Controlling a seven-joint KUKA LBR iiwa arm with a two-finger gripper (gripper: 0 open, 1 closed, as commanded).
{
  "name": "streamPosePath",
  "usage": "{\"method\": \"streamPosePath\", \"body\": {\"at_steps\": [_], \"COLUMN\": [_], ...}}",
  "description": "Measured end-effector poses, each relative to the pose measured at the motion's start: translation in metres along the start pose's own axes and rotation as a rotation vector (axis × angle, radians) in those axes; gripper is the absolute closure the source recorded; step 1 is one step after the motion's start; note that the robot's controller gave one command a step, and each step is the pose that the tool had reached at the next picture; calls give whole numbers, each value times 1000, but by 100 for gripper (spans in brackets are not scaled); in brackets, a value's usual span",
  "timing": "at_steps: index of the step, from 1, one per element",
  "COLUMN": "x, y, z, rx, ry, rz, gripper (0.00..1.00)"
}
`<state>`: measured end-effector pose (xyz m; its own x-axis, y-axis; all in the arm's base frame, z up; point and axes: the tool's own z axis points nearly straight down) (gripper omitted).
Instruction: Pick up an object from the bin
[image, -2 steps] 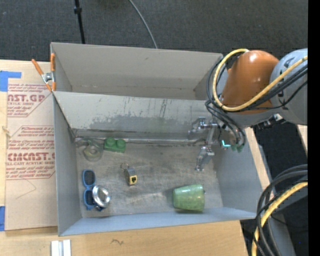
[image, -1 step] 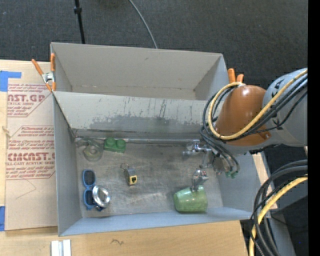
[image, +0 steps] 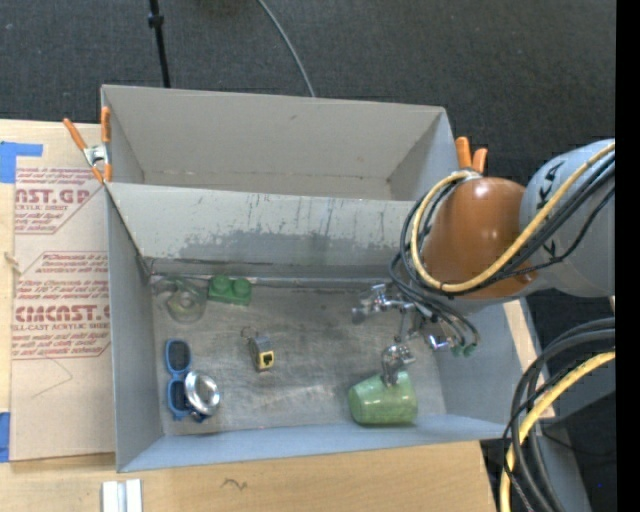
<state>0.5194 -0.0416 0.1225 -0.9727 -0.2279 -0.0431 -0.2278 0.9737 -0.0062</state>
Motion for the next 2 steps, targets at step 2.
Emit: {"method": "streamPosePath", "body": {"at_steps": [2], "x": [25], "y": [-3], "z": [-96], "rx": [-20], "ry": [34], "rz": [-746], "gripper": [0]}}
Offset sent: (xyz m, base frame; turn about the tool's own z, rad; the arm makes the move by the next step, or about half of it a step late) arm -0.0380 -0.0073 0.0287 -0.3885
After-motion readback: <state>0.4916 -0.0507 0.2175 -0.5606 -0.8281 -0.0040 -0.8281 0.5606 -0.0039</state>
